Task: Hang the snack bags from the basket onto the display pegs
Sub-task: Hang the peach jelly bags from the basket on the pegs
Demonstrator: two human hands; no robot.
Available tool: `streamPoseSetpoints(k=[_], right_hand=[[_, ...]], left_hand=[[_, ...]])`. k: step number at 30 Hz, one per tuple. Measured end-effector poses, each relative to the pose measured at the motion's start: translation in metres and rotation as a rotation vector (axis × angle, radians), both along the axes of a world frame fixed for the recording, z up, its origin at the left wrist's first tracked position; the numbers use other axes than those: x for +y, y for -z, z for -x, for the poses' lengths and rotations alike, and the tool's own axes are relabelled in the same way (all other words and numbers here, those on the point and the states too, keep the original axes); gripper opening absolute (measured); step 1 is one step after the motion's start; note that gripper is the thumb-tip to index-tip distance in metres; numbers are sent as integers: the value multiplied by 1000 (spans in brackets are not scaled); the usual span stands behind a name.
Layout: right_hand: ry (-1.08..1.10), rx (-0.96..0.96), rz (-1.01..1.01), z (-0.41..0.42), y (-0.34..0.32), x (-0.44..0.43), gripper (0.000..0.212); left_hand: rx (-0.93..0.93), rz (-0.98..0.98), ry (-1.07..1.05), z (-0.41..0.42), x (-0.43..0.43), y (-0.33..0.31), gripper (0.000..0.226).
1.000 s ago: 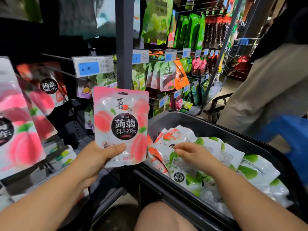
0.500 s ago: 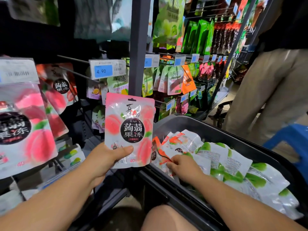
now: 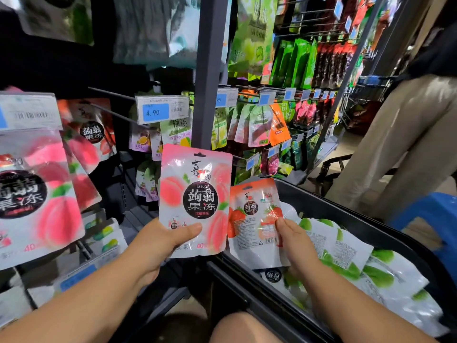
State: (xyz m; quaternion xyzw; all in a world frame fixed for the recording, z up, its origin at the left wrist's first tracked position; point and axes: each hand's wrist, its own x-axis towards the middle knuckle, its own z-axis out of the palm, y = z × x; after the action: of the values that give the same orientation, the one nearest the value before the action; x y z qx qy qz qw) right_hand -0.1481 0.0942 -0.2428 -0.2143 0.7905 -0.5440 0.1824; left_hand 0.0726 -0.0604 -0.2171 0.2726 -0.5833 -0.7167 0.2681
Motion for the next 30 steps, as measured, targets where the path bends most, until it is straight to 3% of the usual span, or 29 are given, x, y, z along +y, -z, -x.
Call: streamPoseSetpoints(k=[8,12,17,21,24,27,30], right_hand=[[24,-210,461,-11,-34,1,31],[-81,-296,558,-31,-41,-2,30],[-146,-373,545,-46,-40,-4,32],[-252,-275,370,-60,-32,-6,34],[-299,-210,294,-64,-28,-8,26],[-303,-233,348,-59,-26,-10,13],[-269,-248,345,-56,-20,-13,41]], left_hand=[[54,-8,-60,10,20,1,28],[76,-1,-46,17,35,3,29],[79,25,-98,24,46,7,34],[74,24,-134,27,51,8,27],[73,11,-137,27,50,7,24],[75,14,-134,26,49,4,21],[100,2,-96,25,48,4,25]])
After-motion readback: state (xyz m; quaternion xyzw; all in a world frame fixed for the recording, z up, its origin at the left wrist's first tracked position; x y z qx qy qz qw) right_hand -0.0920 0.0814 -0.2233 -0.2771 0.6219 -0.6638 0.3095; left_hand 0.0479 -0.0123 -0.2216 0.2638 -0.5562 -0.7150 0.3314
